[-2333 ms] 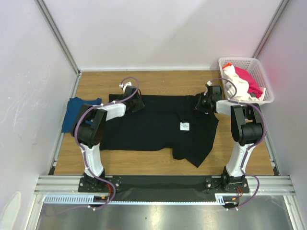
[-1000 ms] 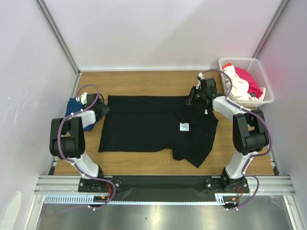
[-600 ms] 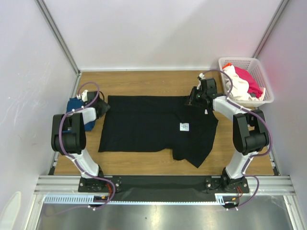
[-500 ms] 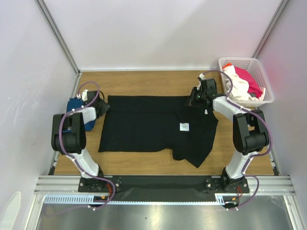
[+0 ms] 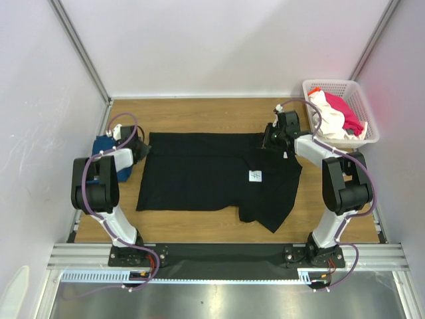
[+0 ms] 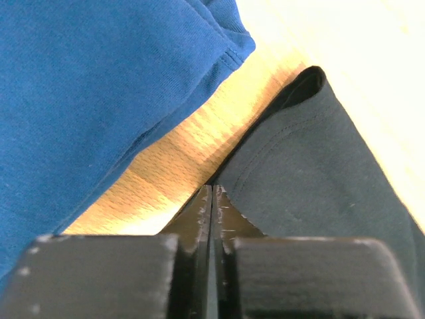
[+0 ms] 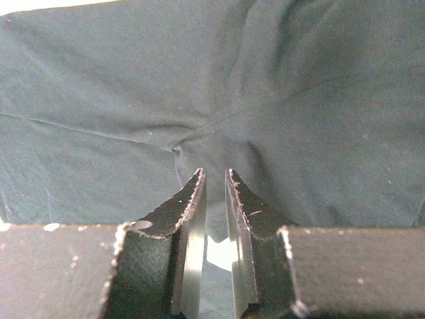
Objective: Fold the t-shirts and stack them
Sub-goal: Fold the tshirt
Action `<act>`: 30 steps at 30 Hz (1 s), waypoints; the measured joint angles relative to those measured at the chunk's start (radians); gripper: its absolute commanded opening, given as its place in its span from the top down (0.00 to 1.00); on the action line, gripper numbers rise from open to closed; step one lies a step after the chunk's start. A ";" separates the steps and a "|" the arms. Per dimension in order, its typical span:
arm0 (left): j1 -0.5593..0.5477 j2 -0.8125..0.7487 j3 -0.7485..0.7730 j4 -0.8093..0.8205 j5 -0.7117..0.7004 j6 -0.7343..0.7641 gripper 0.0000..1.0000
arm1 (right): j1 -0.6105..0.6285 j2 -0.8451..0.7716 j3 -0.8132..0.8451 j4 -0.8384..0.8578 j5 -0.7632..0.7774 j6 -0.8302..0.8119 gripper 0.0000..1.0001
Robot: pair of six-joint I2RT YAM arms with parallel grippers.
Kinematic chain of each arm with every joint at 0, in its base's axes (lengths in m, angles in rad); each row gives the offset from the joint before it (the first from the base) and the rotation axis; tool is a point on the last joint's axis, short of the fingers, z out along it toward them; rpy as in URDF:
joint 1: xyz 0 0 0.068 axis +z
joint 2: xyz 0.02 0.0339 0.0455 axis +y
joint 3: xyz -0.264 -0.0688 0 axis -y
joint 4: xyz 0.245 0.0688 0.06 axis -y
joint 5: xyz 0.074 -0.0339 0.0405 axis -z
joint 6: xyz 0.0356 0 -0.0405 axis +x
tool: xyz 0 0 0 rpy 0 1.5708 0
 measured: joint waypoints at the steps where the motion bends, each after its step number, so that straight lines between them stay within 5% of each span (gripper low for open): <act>1: 0.000 0.000 0.000 -0.001 0.000 0.002 1.00 | 0.000 -0.001 -0.003 0.000 0.002 0.000 0.77; 24: 0.000 -0.150 -0.057 -0.026 -0.011 0.006 1.00 | -0.006 -0.007 -0.027 0.000 0.006 0.000 0.78; 28: 0.000 -0.146 -0.057 -0.030 -0.014 0.006 0.91 | -0.006 -0.007 -0.029 0.000 0.006 0.000 0.78; 30: 0.000 -0.139 -0.057 -0.031 -0.017 0.012 0.72 | -0.006 -0.007 -0.029 0.000 0.006 0.000 0.77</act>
